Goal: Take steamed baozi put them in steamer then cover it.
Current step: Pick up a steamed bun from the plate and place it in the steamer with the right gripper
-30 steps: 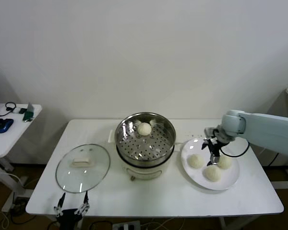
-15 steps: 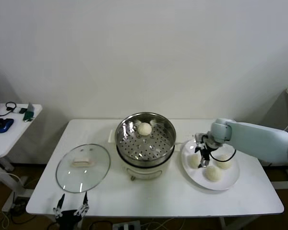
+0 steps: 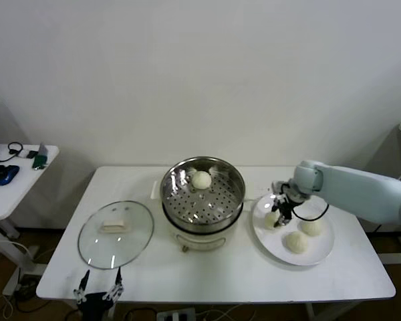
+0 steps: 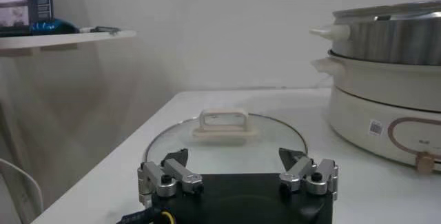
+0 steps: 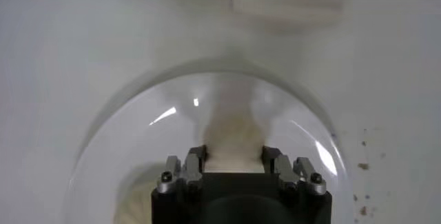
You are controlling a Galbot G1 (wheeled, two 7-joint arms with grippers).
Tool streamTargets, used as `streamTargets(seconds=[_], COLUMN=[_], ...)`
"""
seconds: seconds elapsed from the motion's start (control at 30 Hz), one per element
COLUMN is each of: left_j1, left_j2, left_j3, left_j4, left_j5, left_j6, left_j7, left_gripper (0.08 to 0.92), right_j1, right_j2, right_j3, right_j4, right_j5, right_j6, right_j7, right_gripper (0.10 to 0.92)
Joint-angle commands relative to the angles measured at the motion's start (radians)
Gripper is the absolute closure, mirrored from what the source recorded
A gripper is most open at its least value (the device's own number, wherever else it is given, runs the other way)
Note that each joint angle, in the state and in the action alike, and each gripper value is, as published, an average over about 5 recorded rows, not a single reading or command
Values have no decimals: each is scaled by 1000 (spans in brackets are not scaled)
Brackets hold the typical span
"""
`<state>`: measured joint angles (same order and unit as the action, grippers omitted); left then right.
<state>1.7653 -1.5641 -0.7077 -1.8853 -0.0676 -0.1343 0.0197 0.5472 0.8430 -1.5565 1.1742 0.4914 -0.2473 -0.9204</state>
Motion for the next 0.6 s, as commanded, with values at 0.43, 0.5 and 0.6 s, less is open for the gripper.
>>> streamTargets(seconds=[0.43, 0.5, 0.6], left_j1=[-10, -10, -8], left_j2=[5, 5, 5], left_j3=[5, 3, 0], left_j4=[-7, -12, -21], left_j5=[-3, -5, -7], left_j6=[8, 10, 12], left_j7=[1, 1, 1], left_gripper=[177, 177, 177], right_j1=[485, 432, 354], right_j2=[320, 383, 459], right_j3=[38, 48, 46], right_j4=[163, 157, 129], right_j5=[380, 374, 342], right_j6=[-42, -57, -68], right_j7=[-92, -68, -44], right_gripper=[440, 440, 440])
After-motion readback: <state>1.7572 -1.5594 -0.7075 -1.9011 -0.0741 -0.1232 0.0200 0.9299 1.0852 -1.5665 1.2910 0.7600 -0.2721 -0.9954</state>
